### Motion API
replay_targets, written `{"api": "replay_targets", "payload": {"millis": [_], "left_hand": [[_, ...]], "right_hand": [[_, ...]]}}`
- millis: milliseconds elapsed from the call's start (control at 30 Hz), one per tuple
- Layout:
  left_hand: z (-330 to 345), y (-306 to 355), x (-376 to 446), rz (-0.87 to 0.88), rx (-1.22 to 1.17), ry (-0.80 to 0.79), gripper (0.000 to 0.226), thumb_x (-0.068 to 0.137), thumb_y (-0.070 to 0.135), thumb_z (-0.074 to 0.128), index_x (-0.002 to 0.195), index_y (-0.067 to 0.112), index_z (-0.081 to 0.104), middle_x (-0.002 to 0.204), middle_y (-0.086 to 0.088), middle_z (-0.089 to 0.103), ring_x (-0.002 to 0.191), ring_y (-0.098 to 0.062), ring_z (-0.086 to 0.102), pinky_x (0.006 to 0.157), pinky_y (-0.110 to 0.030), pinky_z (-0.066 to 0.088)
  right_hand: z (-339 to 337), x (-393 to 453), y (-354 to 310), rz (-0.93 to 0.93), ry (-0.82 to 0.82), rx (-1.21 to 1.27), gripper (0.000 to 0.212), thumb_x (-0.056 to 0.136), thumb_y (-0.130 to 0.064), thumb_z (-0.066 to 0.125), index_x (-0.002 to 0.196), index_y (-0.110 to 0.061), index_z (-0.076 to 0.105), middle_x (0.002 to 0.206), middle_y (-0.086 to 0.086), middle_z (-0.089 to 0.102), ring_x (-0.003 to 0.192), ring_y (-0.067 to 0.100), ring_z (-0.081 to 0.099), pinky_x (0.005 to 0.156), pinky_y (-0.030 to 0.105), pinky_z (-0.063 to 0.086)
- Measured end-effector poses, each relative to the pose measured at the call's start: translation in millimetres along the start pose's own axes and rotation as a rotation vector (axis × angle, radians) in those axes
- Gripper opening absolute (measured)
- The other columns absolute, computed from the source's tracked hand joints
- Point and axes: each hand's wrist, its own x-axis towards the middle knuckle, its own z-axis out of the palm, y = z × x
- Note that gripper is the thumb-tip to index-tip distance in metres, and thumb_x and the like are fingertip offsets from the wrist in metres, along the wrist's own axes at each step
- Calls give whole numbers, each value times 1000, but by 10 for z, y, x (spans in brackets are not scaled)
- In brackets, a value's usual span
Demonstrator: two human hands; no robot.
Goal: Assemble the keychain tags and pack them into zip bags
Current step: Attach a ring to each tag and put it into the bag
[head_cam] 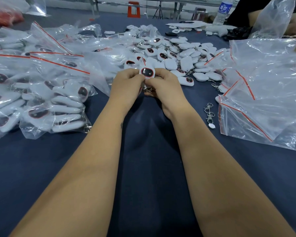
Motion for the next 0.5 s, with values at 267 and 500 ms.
{"api": "replay_targets", "payload": {"millis": [267,500], "left_hand": [[5,13,-4,-38,16,12,12,79,23,59,68,21,62,61,1,56,56,-13,48,56,-25,39],[11,14,27,-74,-3,63,9,88,18,54,81,16,59,72,-4,54,67,-15,49,66,-30,39]], "right_hand": [[10,11,25,1,25,-89,28,82,7,56,102,-11,63,86,8,70,77,20,65,58,25,50],[11,8,31,-8,26,-131,25,85,5,58,98,-17,60,89,8,69,74,18,63,61,26,52]]}}
